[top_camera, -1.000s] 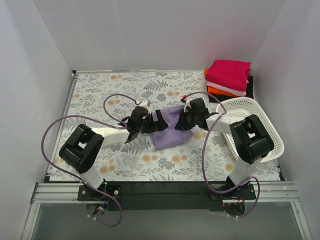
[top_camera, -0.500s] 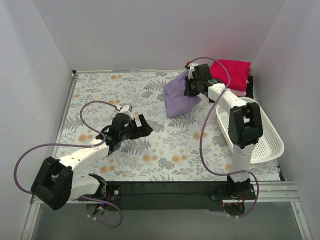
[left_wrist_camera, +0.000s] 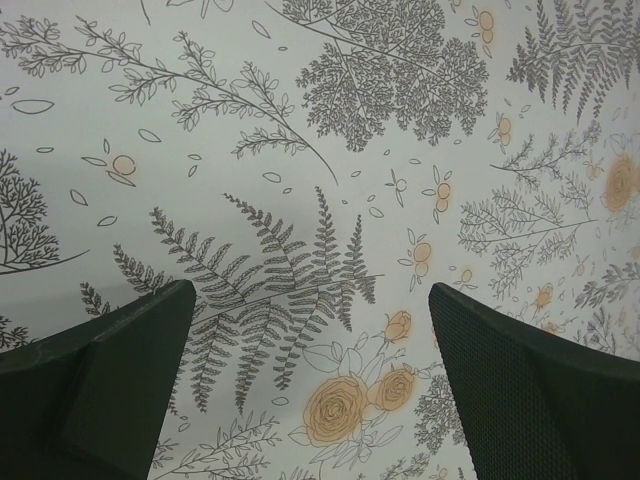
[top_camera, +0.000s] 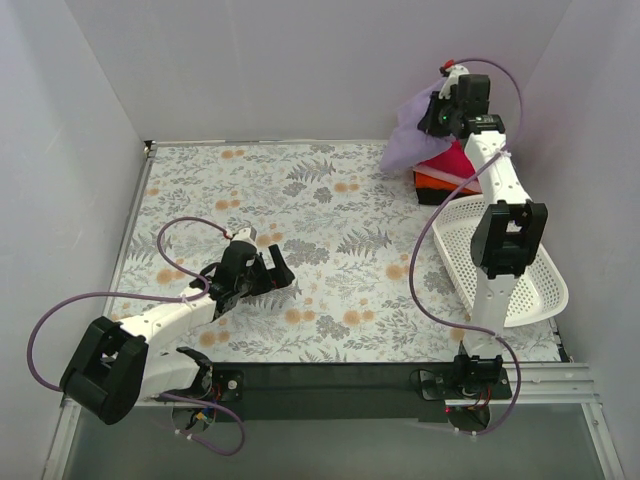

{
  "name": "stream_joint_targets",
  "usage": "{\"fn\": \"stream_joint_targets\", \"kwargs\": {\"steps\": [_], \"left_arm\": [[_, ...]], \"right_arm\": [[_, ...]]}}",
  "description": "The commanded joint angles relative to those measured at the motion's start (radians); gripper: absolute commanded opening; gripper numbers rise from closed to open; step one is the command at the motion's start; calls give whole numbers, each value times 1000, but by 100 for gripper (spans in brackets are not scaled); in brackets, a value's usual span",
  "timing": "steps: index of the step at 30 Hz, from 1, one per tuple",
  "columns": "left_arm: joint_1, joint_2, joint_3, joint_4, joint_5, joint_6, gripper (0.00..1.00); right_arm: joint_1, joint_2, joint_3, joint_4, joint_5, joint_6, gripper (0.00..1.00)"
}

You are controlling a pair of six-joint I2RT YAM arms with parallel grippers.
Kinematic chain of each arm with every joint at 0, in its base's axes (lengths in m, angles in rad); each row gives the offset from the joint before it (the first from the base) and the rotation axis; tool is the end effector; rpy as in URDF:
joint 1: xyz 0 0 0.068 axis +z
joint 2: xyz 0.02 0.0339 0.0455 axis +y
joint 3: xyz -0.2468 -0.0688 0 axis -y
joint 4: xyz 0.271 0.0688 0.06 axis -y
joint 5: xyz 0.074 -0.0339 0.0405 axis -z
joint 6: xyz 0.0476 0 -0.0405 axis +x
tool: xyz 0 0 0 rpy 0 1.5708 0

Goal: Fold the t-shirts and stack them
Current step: Neatly place the folded tshirt to the corner

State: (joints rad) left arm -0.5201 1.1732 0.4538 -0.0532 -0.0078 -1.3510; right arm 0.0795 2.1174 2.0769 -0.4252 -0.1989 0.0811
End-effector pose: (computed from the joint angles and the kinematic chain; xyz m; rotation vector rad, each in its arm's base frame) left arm 0.2214 -0.1264 0.1227 -1.0251 2.3134 -0.8531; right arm 0.5269 0.0514 0.3191 -0.1236 2.0362 0.3032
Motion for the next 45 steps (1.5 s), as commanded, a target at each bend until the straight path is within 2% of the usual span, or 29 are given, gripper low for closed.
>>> {"fn": "stream_joint_targets", "kwargs": {"steps": [1, 6, 11, 15, 23, 24, 25, 28, 30, 31, 36, 45], "left_arm": [[8, -21, -10, -16, -31, -8, 97], [8, -14, -12, -13, -27, -22, 97], [8, -23, -17, -14, -21, -36, 96], [6, -24, -20, -23, -23, -34, 96], [8, -14, -12, -25, 2, -43, 96], [8, -14, -12, -28, 2, -43, 96], [8, -15, -12, -31, 2, -45, 96], [8, -17, -7, -46, -4, -48, 96], [8, -11, 0, -53, -9, -48, 96], [8, -6, 2, -56, -8, -50, 97], [8, 6, 8, -53, 0, -51, 97], [8, -47, 23, -60, 6, -10, 96]], "right_arm": [[-52, 27, 142, 51, -69, 68, 1], [-115, 36, 190, 169, -105, 117, 1], [-179, 59, 223, 195, -120, 149, 1], [-211, 62, 184, 195, -126, 141, 1], [-218, 75, 80, 178, -16, 51, 1], [-218, 76, 74, 177, -1, 45, 4], [-218, 78, 69, 174, 28, 39, 22], [-218, 79, 65, 154, 53, 19, 59], [-218, 72, 57, 154, 49, 2, 73], [-216, 61, 54, 152, 44, -1, 98], [-215, -2, 3, 152, 64, -23, 98], [-207, -236, -287, 148, 194, -30, 98]]}}
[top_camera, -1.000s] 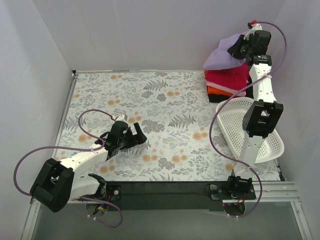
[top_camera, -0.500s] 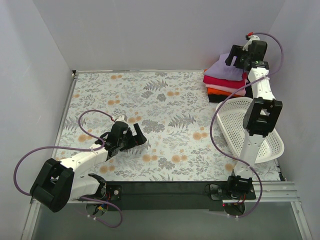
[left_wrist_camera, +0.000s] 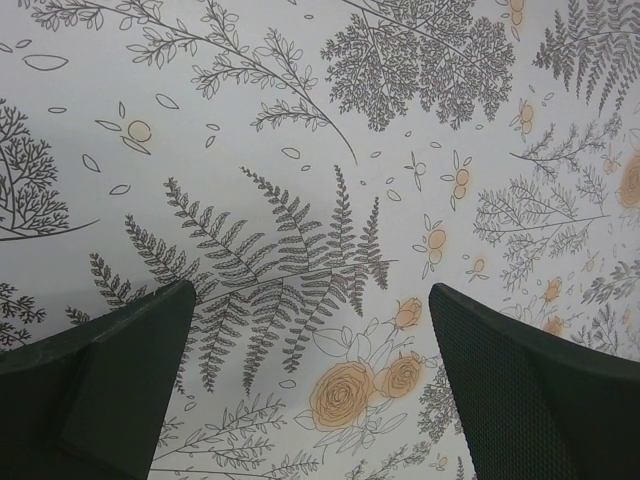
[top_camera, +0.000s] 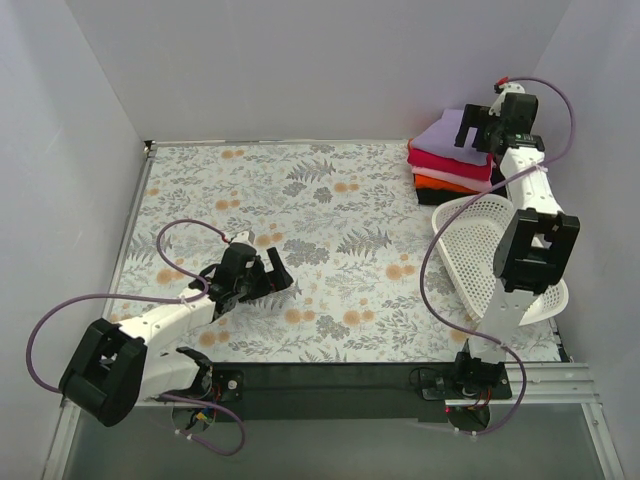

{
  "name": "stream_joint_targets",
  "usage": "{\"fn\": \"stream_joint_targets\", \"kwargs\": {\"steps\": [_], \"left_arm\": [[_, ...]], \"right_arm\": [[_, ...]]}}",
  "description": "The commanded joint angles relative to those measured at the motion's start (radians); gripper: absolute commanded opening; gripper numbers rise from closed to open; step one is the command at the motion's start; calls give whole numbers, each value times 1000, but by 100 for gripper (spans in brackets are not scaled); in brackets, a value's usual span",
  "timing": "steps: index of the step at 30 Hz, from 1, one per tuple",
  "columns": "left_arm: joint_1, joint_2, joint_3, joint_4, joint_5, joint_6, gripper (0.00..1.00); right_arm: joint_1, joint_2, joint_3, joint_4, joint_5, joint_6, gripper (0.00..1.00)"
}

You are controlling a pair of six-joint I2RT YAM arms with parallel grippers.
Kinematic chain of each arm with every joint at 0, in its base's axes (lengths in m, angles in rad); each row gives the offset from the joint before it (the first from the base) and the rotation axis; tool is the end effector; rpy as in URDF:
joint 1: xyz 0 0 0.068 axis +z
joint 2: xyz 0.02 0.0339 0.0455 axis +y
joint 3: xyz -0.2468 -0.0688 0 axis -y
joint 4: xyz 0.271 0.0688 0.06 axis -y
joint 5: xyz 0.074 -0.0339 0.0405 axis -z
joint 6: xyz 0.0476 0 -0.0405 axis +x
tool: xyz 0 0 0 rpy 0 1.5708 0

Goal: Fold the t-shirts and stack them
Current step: Neatly place the folded tshirt to the corner

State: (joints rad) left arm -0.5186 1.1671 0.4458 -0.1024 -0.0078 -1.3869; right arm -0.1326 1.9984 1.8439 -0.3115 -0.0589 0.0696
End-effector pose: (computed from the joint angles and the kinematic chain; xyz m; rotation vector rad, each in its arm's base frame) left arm 0.2163 -0.1230 0.1173 -1.0899 2.3414 -0.8192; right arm 0.5038 -0.0644 0.3011 0.1687 2.0290 0.0204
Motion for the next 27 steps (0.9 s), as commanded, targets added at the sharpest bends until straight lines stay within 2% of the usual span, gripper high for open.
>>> {"fn": "stream_joint_targets", "kwargs": {"steps": [1, 7, 13, 16, 23, 27], "left_arm": [[6, -49, 36, -23, 6, 28, 96], [6, -118, 53, -57, -6, 57, 96], [6, -193, 80, -57, -37, 40, 96], [6, -211, 106, -62, -64, 37, 96], [6, -211, 177, -95, -147, 42, 96], [6, -208, 202, -100, -182, 63, 96]], "right_arm": [[5, -160, -83, 32, 89, -19, 98], [5, -318, -264, -6, 180, -19, 98], [27, -527, -506, 3, 96, 22, 98], [71, -611, -613, 31, 7, 26, 98], [261, -716, -814, 86, -25, 32, 98], [310, -780, -913, 144, -85, 50, 98]]}}
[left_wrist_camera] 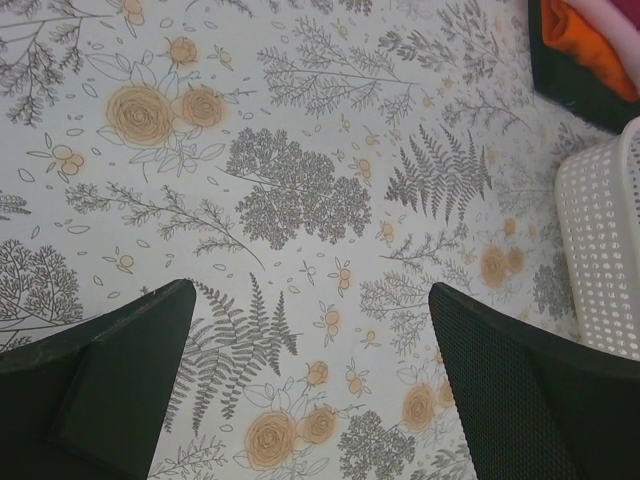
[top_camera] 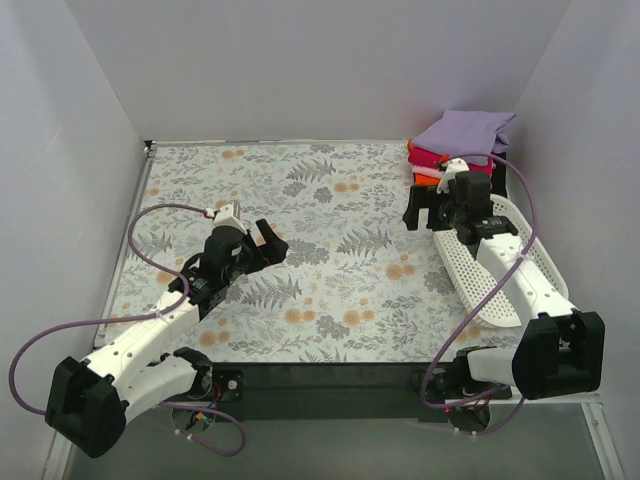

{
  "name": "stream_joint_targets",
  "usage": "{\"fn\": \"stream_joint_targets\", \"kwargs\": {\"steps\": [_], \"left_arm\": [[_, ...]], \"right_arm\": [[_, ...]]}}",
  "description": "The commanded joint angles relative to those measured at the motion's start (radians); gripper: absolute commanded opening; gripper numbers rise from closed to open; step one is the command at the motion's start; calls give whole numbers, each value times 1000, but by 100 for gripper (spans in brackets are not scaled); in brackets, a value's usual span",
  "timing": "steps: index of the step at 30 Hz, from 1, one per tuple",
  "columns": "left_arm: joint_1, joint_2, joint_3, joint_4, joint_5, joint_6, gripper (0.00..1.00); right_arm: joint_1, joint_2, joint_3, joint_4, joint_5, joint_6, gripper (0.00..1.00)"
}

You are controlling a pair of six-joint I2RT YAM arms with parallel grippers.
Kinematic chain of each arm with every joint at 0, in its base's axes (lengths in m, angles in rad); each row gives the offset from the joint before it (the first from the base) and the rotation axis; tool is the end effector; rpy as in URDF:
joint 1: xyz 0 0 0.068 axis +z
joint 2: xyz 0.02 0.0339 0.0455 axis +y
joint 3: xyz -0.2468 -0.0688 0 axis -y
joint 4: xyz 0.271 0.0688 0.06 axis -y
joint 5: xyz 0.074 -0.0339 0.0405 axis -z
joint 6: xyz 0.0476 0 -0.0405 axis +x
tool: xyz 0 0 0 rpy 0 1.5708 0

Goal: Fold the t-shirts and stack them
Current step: Neatly place the folded tshirt to the corner

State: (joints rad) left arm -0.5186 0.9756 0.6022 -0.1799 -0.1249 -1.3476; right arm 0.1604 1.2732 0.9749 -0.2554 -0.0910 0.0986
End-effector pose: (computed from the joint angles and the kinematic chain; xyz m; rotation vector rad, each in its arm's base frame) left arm 0.2279 -0.1232 0.2112 -0.9894 2.0515 -0.9353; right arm 0.3227 0.0566 0.2633 -0.1199 2.1287 0.2497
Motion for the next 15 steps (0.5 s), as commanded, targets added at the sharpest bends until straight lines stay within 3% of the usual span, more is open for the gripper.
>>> {"fn": "stream_joint_targets", "kwargs": {"steps": [1, 15], "left_arm": [[5, -17, 50, -24, -73, 27, 96], [6, 11, 88, -24, -127, 56, 96]], "right_arm": [[22, -66, -53, 99, -61, 30, 98], [53, -144, -197, 150, -181, 41, 98]]}}
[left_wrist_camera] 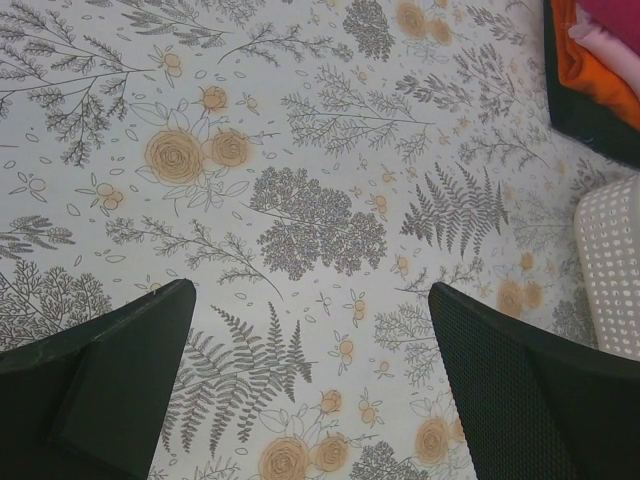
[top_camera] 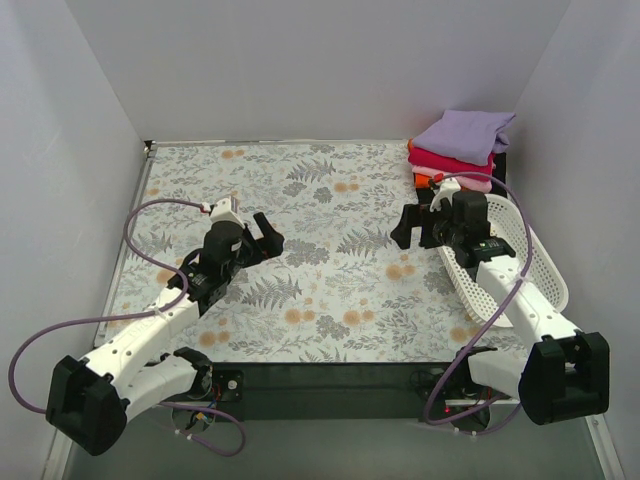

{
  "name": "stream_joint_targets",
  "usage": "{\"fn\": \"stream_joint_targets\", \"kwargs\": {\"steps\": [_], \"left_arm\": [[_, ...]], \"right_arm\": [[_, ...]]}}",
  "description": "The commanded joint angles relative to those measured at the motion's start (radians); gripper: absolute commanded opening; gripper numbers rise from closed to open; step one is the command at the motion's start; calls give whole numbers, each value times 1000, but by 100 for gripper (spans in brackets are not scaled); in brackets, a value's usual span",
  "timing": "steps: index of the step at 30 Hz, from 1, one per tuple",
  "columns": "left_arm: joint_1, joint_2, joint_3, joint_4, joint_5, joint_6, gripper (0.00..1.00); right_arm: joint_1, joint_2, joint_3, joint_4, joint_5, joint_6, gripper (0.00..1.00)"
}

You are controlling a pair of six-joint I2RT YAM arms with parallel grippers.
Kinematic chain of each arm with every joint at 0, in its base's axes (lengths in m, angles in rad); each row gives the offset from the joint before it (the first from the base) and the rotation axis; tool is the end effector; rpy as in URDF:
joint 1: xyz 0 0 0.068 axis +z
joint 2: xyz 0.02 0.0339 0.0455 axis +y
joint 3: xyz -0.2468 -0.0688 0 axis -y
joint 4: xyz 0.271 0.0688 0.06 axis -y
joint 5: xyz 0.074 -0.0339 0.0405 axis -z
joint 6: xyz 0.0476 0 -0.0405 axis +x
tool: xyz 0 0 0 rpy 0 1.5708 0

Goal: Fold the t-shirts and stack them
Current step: Neatly place the folded tshirt to the corner

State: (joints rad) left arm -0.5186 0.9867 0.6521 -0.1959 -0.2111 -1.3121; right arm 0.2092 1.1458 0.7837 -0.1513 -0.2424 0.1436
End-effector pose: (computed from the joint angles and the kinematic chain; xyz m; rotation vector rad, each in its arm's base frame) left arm 0.2338 -0.1220 0.2261 -0.9777 1.9866 -0.8608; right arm 0.2888 0.0730 0.2394 -0.2178 2.0901 0.4662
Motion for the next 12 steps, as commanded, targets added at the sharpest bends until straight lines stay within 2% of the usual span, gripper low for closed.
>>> {"fn": "stream_joint_targets", "kwargs": {"steps": [1, 12], "left_arm": [[6, -2, 43, -8, -40, 22, 96], [6, -14, 52, 7, -125, 33, 93]], "right_arm": [[6, -17, -6, 45, -35, -6, 98], [10, 9, -9, 59, -46, -10, 98]]}}
